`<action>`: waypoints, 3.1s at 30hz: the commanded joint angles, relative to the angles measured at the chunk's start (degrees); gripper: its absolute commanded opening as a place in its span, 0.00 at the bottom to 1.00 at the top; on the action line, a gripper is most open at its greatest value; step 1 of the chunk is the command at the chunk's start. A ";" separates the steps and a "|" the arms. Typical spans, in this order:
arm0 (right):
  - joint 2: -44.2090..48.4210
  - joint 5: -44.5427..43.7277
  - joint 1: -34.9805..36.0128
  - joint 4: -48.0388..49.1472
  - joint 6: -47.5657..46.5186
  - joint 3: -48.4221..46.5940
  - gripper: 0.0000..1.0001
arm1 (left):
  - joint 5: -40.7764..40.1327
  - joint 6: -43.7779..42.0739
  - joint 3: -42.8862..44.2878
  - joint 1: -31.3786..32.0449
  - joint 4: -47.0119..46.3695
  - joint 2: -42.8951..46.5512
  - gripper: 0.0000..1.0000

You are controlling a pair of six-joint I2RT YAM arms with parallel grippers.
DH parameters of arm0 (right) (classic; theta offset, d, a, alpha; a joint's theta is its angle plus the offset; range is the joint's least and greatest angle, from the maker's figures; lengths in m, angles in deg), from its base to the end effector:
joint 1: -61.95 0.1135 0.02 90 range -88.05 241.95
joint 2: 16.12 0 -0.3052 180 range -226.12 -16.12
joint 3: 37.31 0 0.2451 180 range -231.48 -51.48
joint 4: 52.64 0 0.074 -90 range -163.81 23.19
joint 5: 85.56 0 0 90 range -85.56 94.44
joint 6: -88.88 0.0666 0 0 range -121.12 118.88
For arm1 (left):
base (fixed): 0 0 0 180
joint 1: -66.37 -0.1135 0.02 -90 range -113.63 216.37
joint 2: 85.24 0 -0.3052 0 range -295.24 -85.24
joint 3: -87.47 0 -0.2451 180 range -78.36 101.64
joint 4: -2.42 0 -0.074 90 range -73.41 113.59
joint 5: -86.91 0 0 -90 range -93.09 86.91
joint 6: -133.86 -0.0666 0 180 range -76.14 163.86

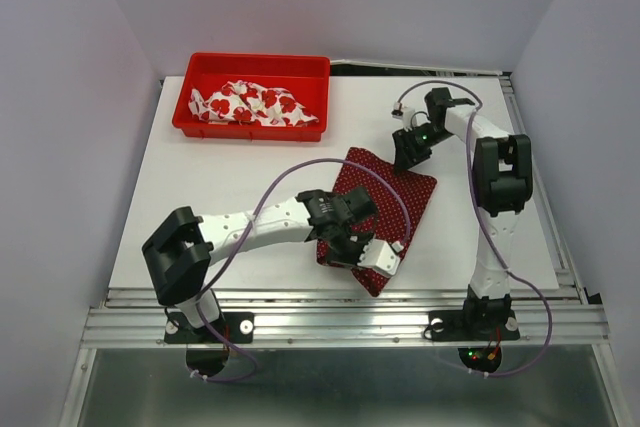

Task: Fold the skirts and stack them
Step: Fold the skirt

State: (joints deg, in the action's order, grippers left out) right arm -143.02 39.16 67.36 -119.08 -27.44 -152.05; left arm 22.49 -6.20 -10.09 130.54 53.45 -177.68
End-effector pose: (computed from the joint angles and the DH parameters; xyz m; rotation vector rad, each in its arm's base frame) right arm 0.4626 0.0819 0.1797 -0.8291 2.6056 0.7907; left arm 0.1220 -0.3179 0.2586 2.2812 1.2922 -0.6727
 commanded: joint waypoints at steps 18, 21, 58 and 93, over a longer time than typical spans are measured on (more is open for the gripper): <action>4.10 3.77 3.99 4.28 -2.50 13.30 0.35 | -1.32 -10.57 32.97 -4.12 21.67 -13.02 0.00; 4.55 4.65 4.52 4.28 -2.24 13.65 0.34 | -4.57 -13.03 36.66 -5.80 19.22 -16.09 0.00; 3.14 7.56 5.05 3.40 1.10 8.82 0.35 | -11.16 -16.21 44.59 -11.69 6.91 -20.33 0.57; 41.98 13.10 13.48 21.57 33.00 33.48 0.50 | 13.97 72.73 -0.77 -29.71 -48.46 -9.23 0.89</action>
State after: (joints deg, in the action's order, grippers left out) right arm -106.86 49.98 75.64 -106.66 -0.12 -124.23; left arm 31.85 55.63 -8.69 100.33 13.67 -183.89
